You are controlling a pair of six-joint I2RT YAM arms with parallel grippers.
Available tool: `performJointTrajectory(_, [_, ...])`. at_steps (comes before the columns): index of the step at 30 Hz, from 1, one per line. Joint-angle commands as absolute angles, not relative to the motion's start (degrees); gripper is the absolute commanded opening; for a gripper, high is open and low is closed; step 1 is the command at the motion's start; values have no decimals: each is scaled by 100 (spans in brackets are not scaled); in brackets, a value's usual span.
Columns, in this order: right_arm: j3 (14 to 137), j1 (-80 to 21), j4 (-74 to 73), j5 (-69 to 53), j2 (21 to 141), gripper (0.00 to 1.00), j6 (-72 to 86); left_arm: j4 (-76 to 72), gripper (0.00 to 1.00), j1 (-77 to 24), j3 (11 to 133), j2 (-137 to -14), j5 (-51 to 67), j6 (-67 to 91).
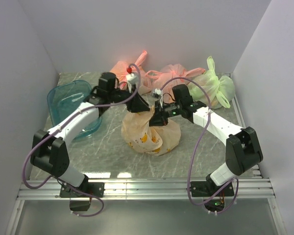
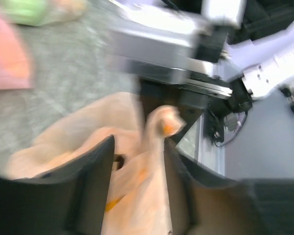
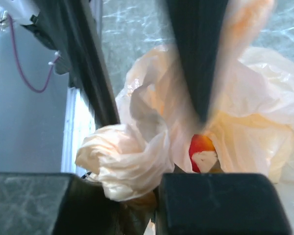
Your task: Place the fake fruits into the plastic bag and tie a complex knot
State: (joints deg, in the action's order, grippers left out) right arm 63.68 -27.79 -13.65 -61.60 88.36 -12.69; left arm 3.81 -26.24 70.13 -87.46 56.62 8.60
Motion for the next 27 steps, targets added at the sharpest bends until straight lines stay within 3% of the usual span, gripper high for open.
performJointTrajectory(1, [6583,-2769,-1274,-6082,8737,0,-1450,1096,53,-1953,7645,-8403,5801,678])
performJointTrajectory(3, [6574,-2760,-1327,-6082,8666,0,-1520,1484,60,-1532,7935,-8376,5670,274])
performJointTrajectory(12, [6741,-2768,-1608,-6144,8534,0,-2135,2979,64,-1107,8253,-9078,6142,-528])
performJointTrajectory(13, [6767,-2769,-1634,-6126,8517,0,-2266,3014,69,-1099,8253,-9140,6239,-484])
performJointTrajectory(18, [6864,-2795,-1933,-6100,8508,0,-2671,2155,73,-1125,7981,-9334,6785,341])
performJointTrajectory(19, [6890,-2804,-1994,-6100,8499,0,-2846,2032,79,-1125,7954,-9377,6829,621])
performJointTrajectory(27, [6934,-2918,-2276,-6003,8464,0,-3383,1398,82,-1300,7972,-9869,7355,1432])
